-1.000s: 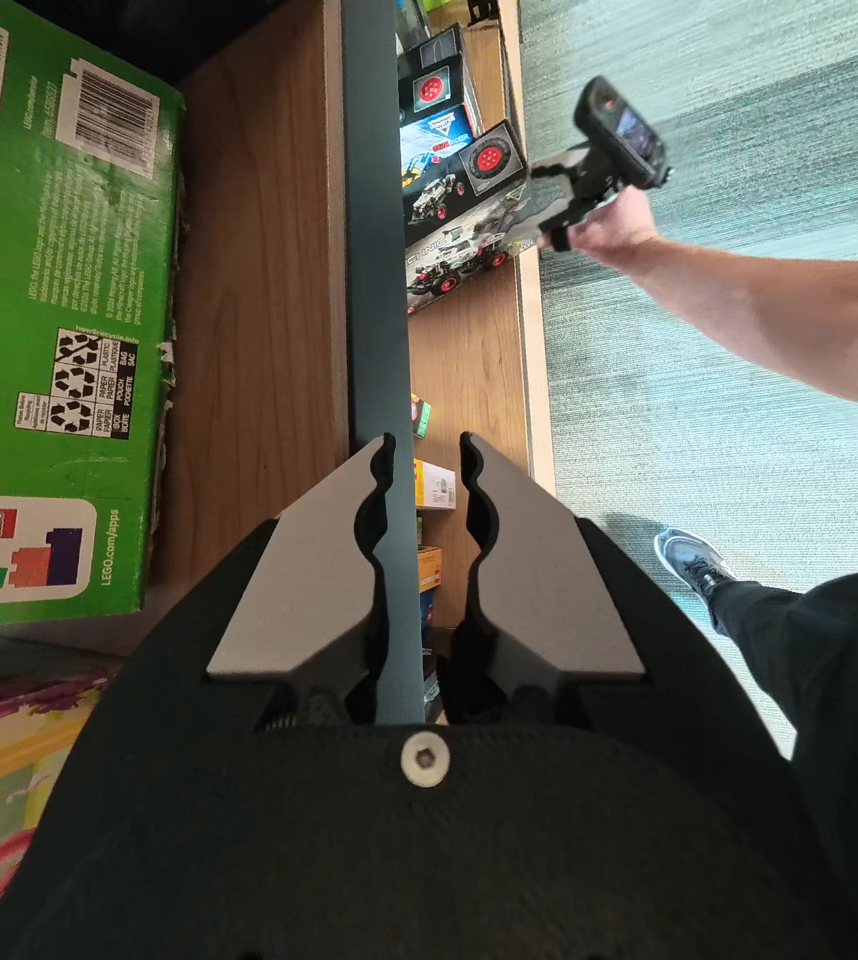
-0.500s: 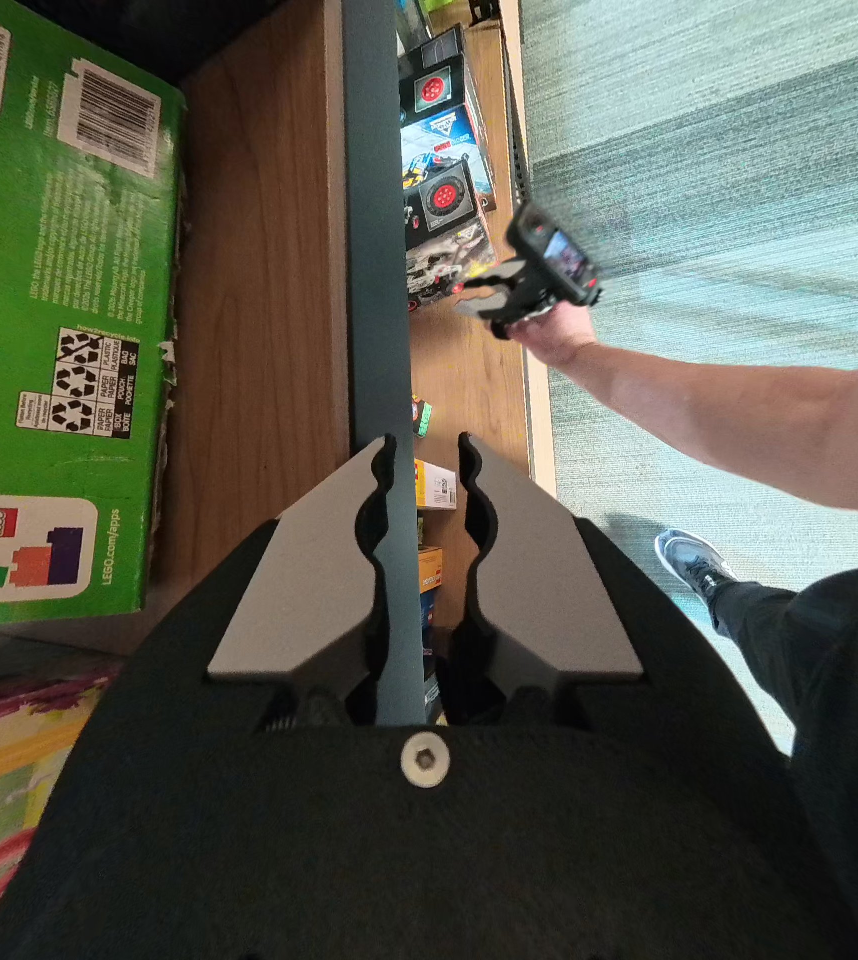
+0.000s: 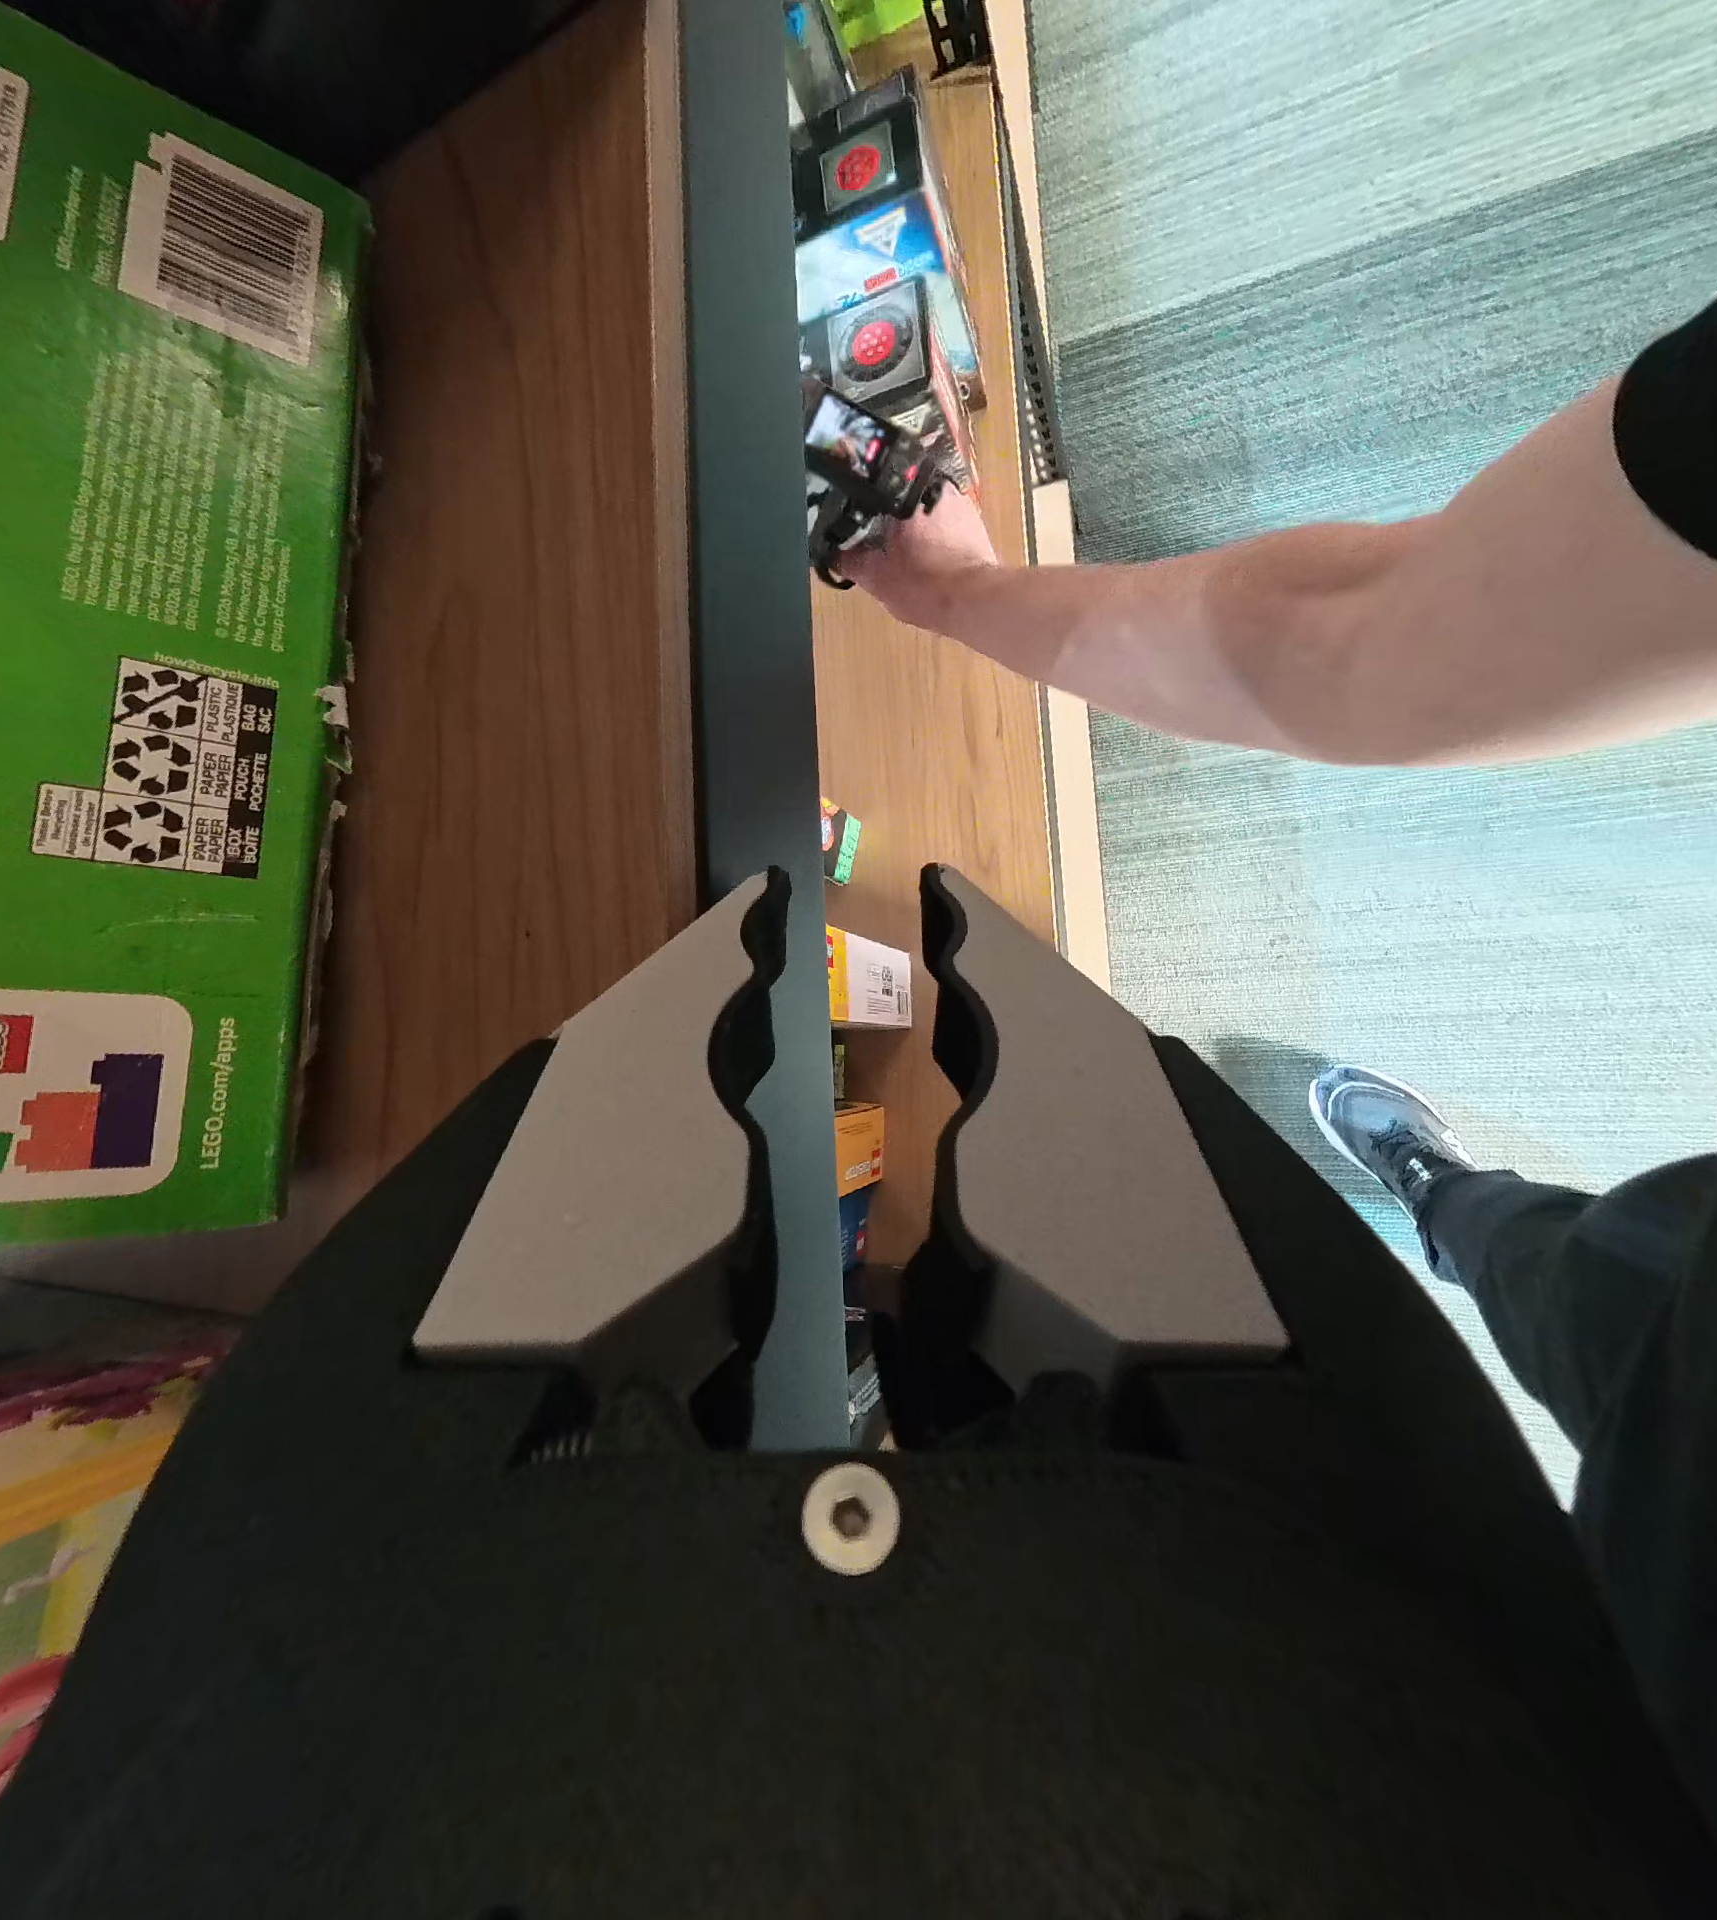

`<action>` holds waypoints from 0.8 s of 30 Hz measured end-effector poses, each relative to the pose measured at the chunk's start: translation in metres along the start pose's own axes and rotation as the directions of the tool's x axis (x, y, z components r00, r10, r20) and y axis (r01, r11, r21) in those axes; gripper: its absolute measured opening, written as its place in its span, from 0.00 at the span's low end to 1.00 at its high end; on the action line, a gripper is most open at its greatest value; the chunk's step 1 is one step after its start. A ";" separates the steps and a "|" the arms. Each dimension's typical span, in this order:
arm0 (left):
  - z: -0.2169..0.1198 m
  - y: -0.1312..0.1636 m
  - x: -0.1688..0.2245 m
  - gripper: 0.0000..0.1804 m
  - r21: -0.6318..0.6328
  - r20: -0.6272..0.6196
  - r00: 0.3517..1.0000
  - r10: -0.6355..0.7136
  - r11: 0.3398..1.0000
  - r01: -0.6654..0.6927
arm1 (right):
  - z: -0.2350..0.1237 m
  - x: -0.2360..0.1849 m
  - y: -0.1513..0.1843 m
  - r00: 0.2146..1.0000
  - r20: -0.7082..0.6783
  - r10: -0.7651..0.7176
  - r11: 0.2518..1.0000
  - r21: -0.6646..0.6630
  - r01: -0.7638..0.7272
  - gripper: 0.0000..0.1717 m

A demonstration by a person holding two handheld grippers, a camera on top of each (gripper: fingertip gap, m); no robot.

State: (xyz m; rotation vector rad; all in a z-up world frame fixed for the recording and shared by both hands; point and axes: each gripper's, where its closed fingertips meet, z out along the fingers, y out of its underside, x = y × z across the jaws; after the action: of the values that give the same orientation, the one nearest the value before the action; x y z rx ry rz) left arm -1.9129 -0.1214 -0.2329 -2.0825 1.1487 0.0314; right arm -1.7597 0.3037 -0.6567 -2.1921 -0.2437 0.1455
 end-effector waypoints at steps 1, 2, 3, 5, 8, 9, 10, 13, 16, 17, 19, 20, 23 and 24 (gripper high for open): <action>0.000 0.000 0.000 0.13 0.002 0.002 1.000 0.000 1.000 0.000 | 0.003 0.001 0.002 1.000 -0.014 -0.013 1.000 -0.017 0.013 0.00; 0.000 0.000 0.000 0.13 0.003 0.003 1.000 0.002 1.000 -0.002 | 0.004 0.001 0.004 0.999 -0.020 -0.030 0.999 -0.025 0.030 0.00; 0.000 0.000 0.000 0.13 0.002 0.001 1.000 0.002 1.000 -0.002 | 0.003 -0.002 0.005 0.999 -0.006 -0.035 0.999 -0.022 0.035 0.00; 0.000 0.000 0.000 0.13 0.001 -0.002 1.000 0.000 1.000 0.000 | -0.010 -0.015 0.003 0.997 0.074 -0.033 0.999 0.016 0.032 0.00; 0.000 0.000 0.000 0.13 0.002 -0.004 1.000 -0.001 1.000 0.001 | -0.061 -0.051 -0.006 0.963 0.267 -0.044 0.989 0.151 0.004 0.10; 0.000 -0.001 0.000 0.13 0.003 -0.005 1.000 -0.002 1.000 0.002 | -0.084 -0.071 -0.005 0.927 0.371 -0.046 0.983 0.182 -0.024 0.20; 0.000 -0.001 0.000 0.13 0.003 -0.006 1.000 -0.003 1.000 0.003 | -0.110 -0.088 -0.007 0.891 0.452 -0.051 0.971 0.232 -0.062 0.27; 0.000 -0.001 0.000 0.13 0.003 -0.009 1.000 -0.001 1.000 0.001 | -0.171 -0.137 -0.001 0.824 0.553 -0.125 0.939 0.334 -0.082 0.42; 0.000 -0.001 0.000 0.13 0.002 -0.007 1.000 0.002 1.000 -0.002 | -0.204 -0.185 0.000 0.812 0.560 -0.163 0.920 0.385 -0.080 0.61; 0.000 -0.001 0.000 0.13 0.003 -0.008 1.000 -0.001 1.000 0.001 | -0.211 -0.200 -0.006 0.823 0.537 -0.186 0.906 0.419 -0.068 0.64; 0.000 -0.001 0.000 0.13 0.002 -0.004 1.000 0.003 1.000 -0.003 | -0.215 -0.227 -0.021 0.847 0.477 -0.236 0.874 0.485 -0.030 0.68; 0.000 0.000 0.001 0.13 0.002 -0.003 1.000 0.007 1.000 -0.007 | -0.208 -0.237 -0.026 0.864 0.439 -0.245 0.874 0.487 0.001 0.68; 0.000 0.000 0.001 0.13 -0.002 -0.001 1.000 0.013 1.000 -0.014 | -0.174 -0.255 -0.032 0.894 0.379 -0.238 0.907 0.417 0.064 0.63; 0.000 0.000 0.001 0.13 0.000 0.002 1.000 0.016 1.000 -0.016 | -0.163 -0.255 -0.034 0.903 0.364 -0.230 0.913 0.402 0.071 0.61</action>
State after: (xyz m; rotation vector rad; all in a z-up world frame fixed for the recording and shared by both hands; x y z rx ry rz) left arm -1.9124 -0.1221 -0.2336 -2.0734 1.1644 0.0409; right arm -1.9807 0.1378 -0.5292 -1.7270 -0.5718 0.5192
